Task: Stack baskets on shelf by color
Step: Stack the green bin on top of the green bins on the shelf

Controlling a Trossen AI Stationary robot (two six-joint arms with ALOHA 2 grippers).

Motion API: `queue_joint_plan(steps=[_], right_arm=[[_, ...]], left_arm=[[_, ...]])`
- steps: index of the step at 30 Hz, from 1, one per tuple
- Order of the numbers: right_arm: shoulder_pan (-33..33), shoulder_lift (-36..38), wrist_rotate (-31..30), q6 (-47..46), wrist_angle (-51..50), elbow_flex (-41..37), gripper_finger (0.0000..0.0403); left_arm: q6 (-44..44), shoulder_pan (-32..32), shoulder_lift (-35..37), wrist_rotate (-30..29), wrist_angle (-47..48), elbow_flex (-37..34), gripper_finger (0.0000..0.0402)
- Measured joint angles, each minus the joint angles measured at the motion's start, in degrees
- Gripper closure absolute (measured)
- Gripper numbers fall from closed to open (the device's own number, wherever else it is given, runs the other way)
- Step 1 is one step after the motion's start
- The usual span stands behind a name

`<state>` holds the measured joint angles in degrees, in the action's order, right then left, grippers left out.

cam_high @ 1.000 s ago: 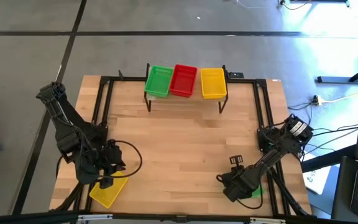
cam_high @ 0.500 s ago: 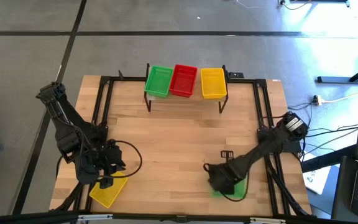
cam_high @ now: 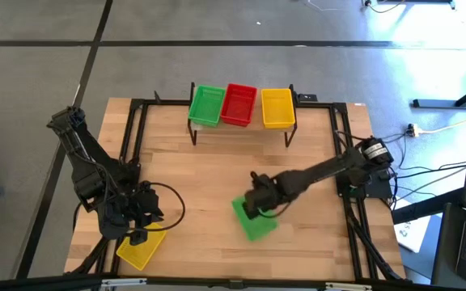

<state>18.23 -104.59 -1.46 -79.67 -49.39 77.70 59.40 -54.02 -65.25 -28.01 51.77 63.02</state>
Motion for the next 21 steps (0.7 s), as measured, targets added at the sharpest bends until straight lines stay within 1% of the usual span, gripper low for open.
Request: queue_joint_plan(steps=[2,5,7,12,21], right_arm=[[-1.7,0.0,-0.3,-0.6,4.2,-0.6,0.0402],[-3.7,0.0,-1.7,3.6,7.7,-0.7,0.0402],[-4.8,0.0,-3.7,5.1,8.1,-0.7,0.0403],[-6.8,0.0,-4.8,6.7,7.8,-0.7,0.0403],[-8.0,0.0,-4.2,8.4,8.5,-2.7,0.0396]], left_arm=[[0.0,0.0,0.0,0.0,0.0,0.0,0.0344],[-1.3,0.0,0.0,0.0,0.0,0.0,0.0344],[-1.9,0.0,0.0,0.0,0.0,0.0,0.0344],[-2.5,0.0,0.0,0.0,0.0,0.0,0.0344],[-3.0,0.0,0.0,0.0,0.0,0.0,0.0344]])
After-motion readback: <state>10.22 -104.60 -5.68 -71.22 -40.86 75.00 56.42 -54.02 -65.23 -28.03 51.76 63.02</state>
